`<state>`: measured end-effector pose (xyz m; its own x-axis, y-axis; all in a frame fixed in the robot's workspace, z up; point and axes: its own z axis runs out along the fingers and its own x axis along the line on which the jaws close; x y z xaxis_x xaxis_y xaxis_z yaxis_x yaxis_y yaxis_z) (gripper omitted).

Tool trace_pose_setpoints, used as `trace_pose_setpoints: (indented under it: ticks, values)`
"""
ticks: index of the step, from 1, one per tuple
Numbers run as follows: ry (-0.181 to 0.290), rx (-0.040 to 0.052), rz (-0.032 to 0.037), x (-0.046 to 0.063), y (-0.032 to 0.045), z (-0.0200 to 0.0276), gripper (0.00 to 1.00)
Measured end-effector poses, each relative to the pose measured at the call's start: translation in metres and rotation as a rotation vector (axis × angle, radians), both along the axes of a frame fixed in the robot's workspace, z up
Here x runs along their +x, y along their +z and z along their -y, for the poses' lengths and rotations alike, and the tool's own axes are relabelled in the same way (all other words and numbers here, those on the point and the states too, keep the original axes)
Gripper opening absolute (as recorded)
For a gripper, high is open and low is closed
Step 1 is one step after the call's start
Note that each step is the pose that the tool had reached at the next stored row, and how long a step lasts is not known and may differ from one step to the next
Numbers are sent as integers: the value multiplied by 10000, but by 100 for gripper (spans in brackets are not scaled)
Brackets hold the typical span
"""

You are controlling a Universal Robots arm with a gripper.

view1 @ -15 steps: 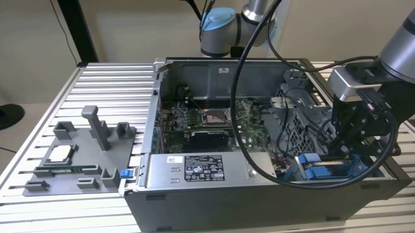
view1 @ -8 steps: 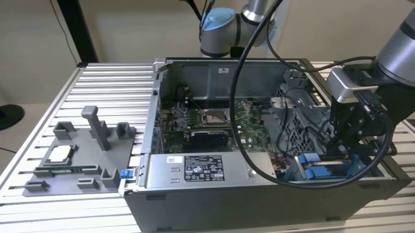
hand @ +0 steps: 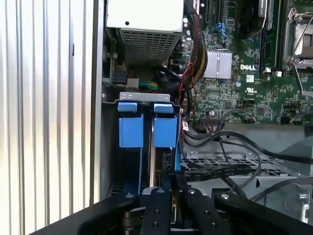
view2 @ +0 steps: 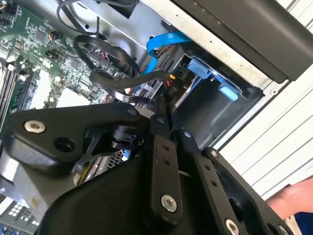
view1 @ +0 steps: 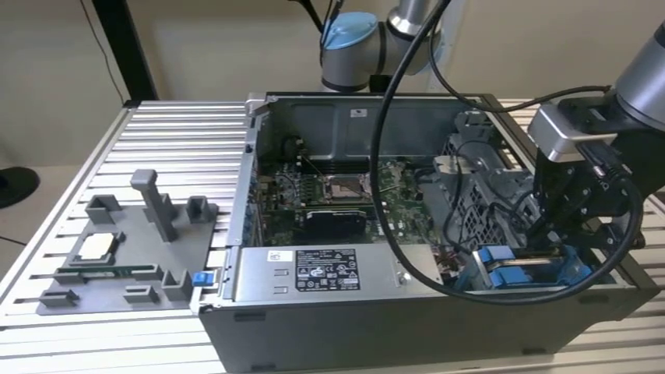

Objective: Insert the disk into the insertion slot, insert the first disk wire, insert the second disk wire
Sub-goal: 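Insert the second disk wire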

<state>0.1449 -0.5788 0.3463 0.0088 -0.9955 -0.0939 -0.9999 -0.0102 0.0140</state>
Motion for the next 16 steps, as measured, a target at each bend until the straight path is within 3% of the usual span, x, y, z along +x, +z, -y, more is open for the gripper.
trace_pose_setpoints:
  ticks: [16]
  values:
    - [-449, -7, -19, 0, -36, 3, 0]
